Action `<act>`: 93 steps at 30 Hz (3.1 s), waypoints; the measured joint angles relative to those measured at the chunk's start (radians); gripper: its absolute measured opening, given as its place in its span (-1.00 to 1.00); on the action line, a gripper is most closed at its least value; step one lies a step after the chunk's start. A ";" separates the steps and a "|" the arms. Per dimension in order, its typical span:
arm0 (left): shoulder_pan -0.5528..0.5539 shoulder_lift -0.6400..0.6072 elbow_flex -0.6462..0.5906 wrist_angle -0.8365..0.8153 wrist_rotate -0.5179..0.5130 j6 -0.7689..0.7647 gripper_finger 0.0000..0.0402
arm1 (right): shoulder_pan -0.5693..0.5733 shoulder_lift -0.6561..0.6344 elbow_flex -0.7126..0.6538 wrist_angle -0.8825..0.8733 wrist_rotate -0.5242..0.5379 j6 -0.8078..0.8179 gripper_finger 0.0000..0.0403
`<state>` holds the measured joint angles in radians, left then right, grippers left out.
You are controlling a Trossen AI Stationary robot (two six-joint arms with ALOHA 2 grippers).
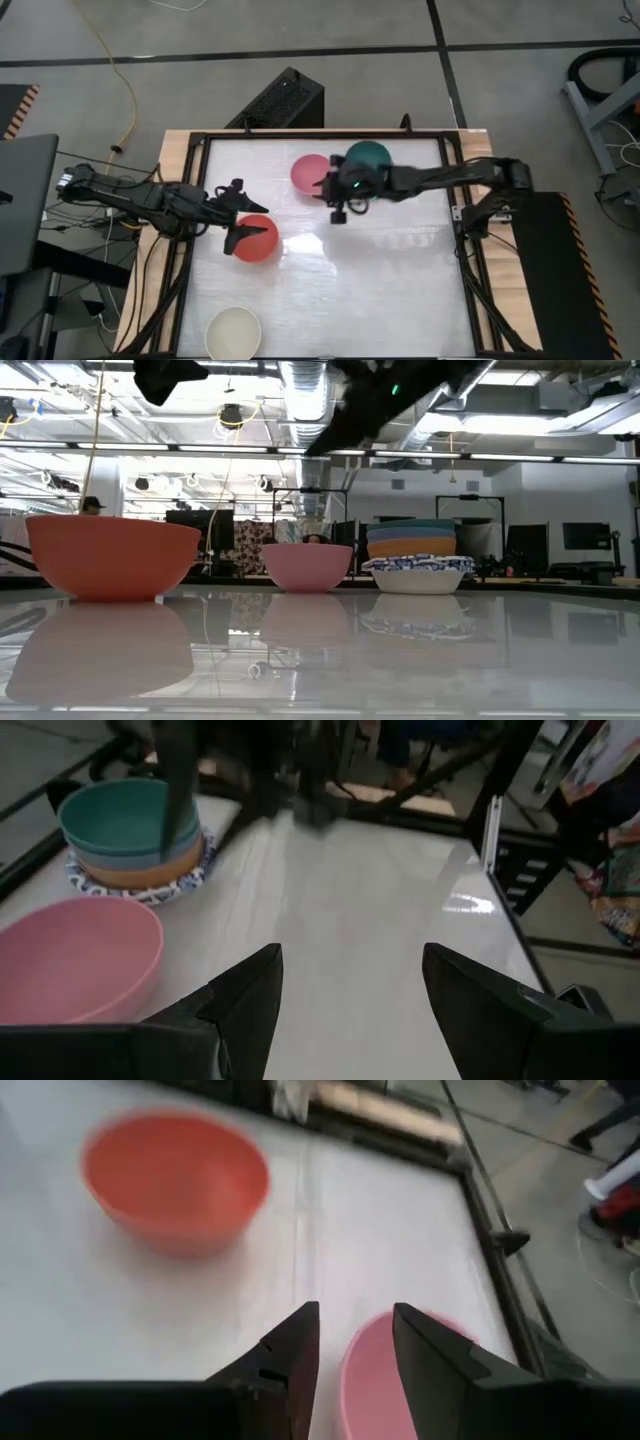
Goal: Nest bowls inside each other
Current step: Stack the pink bowl into the green bowl
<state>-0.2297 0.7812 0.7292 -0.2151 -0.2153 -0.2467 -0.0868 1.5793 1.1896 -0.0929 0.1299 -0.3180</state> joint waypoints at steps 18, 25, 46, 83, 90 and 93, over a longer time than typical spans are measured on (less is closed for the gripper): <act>0.000 -0.049 0.000 -0.093 -0.009 0.017 0.15 | -0.120 0.245 -0.001 -0.020 -0.001 0.055 -0.17; 0.000 -0.049 0.000 -0.094 -0.030 0.017 0.15 | -0.117 0.237 -0.001 -0.031 0.001 0.007 -0.17; 0.000 -0.049 0.000 -0.094 -0.032 0.015 0.15 | -0.126 0.242 0.000 0.003 0.029 -0.080 -0.18; 0.000 -0.048 0.000 -0.141 -0.033 -0.062 0.15 | -0.008 0.289 0.358 -0.369 0.187 -0.046 -0.96; 0.000 -0.048 0.000 -0.161 -0.033 -0.056 0.15 | 0.069 0.248 0.614 -0.827 0.352 -0.026 -0.96; 0.000 -0.048 0.000 -0.165 -0.033 -0.049 0.15 | 0.074 0.207 0.666 -1.050 0.394 0.049 -0.96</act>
<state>-0.2295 0.7330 0.7292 -0.3797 -0.2485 -0.2955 -0.0128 1.7859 1.8560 -1.1424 0.5241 -0.2690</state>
